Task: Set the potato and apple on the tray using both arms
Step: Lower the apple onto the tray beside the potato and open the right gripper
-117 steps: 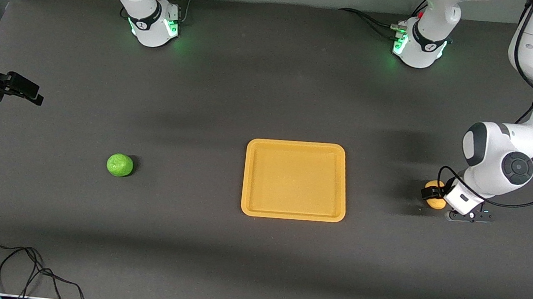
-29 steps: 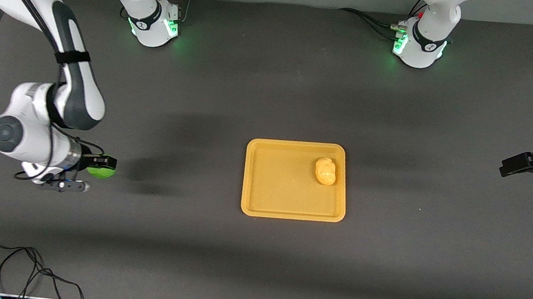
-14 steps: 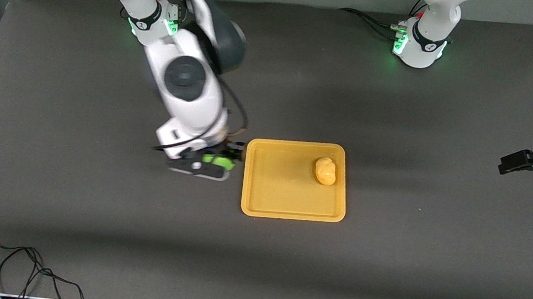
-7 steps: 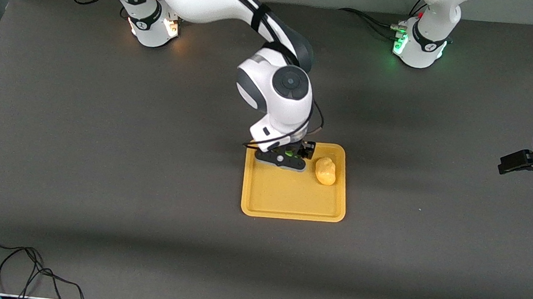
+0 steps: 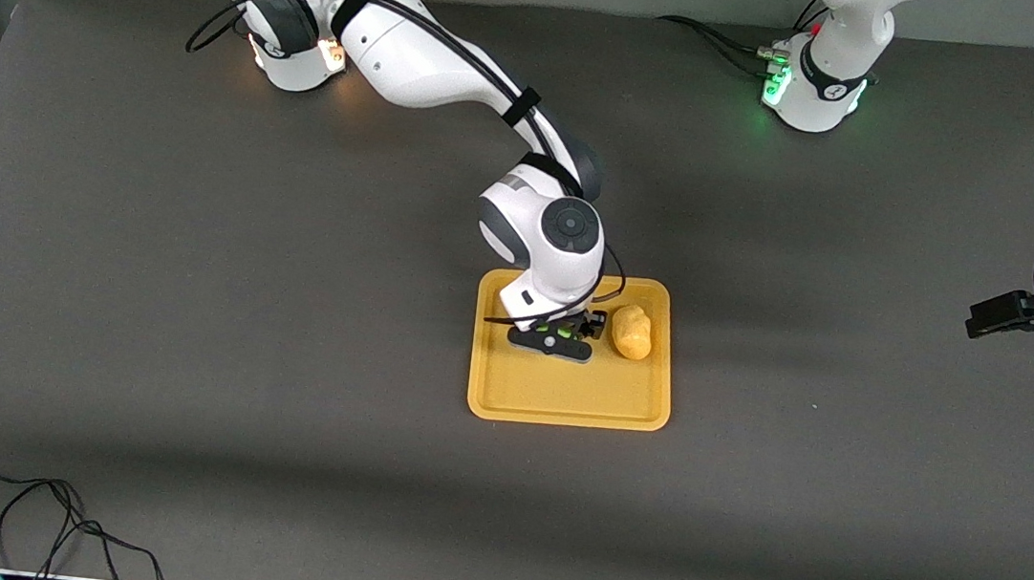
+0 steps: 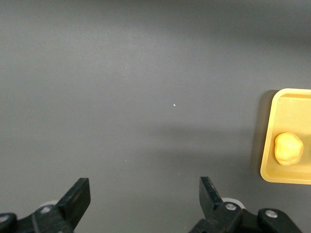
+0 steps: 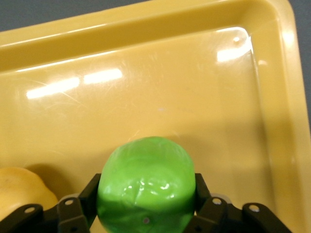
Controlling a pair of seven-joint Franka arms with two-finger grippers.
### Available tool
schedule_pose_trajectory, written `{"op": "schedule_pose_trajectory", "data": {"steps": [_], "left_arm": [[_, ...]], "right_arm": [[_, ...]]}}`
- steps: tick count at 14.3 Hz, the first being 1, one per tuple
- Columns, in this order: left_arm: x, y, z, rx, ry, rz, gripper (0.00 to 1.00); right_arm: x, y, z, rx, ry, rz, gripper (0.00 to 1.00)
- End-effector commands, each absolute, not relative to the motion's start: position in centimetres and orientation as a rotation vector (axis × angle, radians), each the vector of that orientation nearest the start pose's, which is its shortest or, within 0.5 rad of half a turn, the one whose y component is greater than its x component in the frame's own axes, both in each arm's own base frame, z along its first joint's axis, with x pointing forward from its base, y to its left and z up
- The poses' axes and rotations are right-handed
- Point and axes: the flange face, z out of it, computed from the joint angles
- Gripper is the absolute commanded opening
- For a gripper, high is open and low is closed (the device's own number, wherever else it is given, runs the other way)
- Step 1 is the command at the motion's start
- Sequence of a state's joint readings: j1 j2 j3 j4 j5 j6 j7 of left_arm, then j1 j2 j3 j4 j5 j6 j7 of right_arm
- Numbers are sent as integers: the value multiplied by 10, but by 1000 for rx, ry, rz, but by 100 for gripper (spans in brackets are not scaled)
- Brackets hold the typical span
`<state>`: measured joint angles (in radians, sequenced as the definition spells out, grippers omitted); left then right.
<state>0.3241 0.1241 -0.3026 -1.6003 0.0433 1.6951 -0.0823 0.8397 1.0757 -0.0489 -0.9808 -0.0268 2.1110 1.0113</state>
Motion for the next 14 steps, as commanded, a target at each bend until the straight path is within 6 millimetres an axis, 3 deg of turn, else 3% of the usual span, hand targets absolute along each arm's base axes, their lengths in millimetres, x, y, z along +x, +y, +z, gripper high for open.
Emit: {"op": "schedule_pose_trajectory", "data": {"steps": [1, 7, 8, 9, 10, 12, 14], "left_arm": [[599, 26, 553, -3144, -136, 34, 100], [599, 26, 551, -3144, -139, 44, 100], [600, 26, 551, -3144, -141, 41, 100], [600, 26, 551, -3144, -141, 39, 100], [600, 26, 551, -3144, -143, 41, 100], [600, 26, 551, -3145, -143, 41, 100], [600, 26, 551, -3145, -146, 39, 100]], "right_arm": [[548, 576, 200, -3118, 300, -194, 53], [563, 563, 198, -3116, 313, -225, 60], [562, 563, 197, -3117, 318, -225, 84], [562, 563, 197, -3116, 316, -222, 100], [563, 563, 200, -3112, 314, -226, 100], [563, 565, 216, -3108, 315, -225, 100], [560, 563, 257, -3131, 326, -188, 100]]}}
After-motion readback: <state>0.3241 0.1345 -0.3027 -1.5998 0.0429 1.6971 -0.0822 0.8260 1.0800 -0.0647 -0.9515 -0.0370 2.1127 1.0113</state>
